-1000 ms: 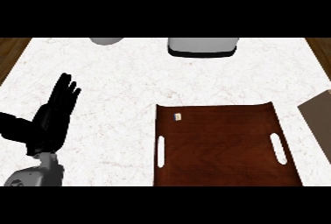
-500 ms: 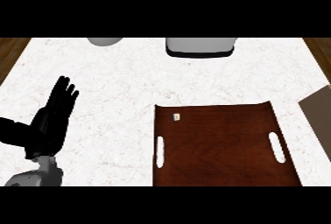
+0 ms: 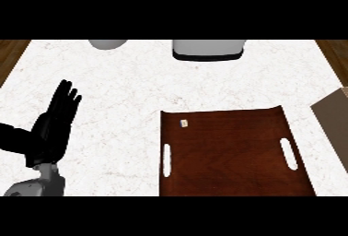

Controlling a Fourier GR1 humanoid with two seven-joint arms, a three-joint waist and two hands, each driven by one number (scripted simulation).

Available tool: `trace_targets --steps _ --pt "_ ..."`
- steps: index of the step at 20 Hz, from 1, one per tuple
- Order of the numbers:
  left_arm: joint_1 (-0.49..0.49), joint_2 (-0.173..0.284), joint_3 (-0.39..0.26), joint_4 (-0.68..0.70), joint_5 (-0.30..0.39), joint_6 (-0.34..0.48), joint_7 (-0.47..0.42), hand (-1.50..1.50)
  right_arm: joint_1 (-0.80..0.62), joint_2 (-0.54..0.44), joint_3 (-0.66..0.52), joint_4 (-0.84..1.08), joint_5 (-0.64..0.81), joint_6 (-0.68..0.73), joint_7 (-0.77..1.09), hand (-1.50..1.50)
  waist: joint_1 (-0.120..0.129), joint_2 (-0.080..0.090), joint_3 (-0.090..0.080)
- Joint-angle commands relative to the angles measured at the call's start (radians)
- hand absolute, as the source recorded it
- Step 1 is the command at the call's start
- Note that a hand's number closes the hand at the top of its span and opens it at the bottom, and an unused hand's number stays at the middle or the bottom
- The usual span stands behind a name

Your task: Pick the squash from the tray and place it in the cardboard box

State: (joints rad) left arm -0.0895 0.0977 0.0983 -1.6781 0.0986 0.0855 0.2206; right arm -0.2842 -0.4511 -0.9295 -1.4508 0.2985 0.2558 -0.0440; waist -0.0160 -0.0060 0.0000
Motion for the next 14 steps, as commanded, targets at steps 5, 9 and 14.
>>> trace_targets --steps 5,9,14 --pt "-0.017 -0.016 -0.009 0.068 -0.012 -0.007 -0.053 0.0 0.04 -0.039 -0.14 0.024 -0.24 0.035 0.049 -1.5 0.01 0.005 0.0" --pt "0.018 -0.027 -0.034 -0.016 -0.039 0.022 -0.013 0.0 0.168 -0.106 -0.277 0.131 -0.345 0.129 -0.084 -1.5 0.006 0.004 0.001" --pt "-0.05 0.004 0.006 0.037 0.004 -0.008 0.013 0.0 0.196 -0.201 -0.278 0.24 -0.416 0.155 -0.097 -1.5 0.011 0.005 0.0"
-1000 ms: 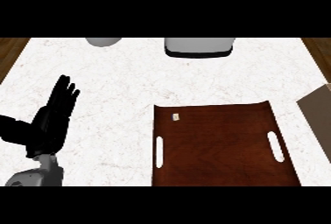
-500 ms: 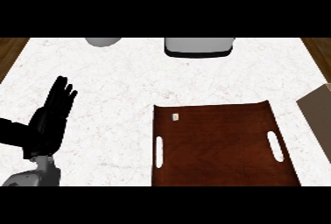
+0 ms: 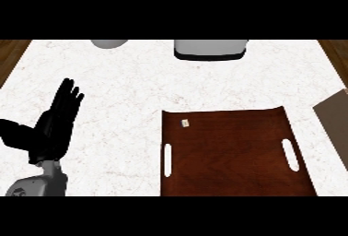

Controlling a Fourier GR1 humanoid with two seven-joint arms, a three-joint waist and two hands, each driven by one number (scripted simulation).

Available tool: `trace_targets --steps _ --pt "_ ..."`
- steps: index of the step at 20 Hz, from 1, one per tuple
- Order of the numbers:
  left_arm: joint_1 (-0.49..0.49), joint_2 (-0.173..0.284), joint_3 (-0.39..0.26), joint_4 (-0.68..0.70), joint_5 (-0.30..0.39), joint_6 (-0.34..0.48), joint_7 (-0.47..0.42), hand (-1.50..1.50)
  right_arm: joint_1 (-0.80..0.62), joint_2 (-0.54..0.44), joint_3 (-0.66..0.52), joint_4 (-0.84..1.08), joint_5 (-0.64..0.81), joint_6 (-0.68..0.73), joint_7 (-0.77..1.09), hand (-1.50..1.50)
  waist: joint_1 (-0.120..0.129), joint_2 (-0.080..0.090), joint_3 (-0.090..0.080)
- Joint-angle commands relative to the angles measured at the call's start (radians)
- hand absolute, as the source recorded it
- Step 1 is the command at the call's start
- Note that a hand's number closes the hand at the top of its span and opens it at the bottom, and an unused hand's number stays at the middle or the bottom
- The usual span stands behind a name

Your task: Pick the squash from the tray and place it in the cardboard box

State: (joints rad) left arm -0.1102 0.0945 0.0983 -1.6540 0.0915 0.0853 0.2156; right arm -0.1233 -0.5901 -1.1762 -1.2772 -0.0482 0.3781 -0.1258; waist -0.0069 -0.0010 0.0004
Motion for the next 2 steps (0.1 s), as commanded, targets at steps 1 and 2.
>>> trace_targets --steps 1,2 --pt "0.005 -0.002 0.015 0.003 0.029 -0.017 -0.011 0.0 0.032 -0.116 -0.02 0.198 -0.036 0.033 -0.103 -1.5 0.006 0.001 0.0" --pt "0.017 -0.005 -0.001 0.0 0.007 -0.015 -0.028 0.0 0.072 -0.087 -0.027 0.172 -0.052 0.044 -0.121 -1.5 0.004 0.001 0.0"
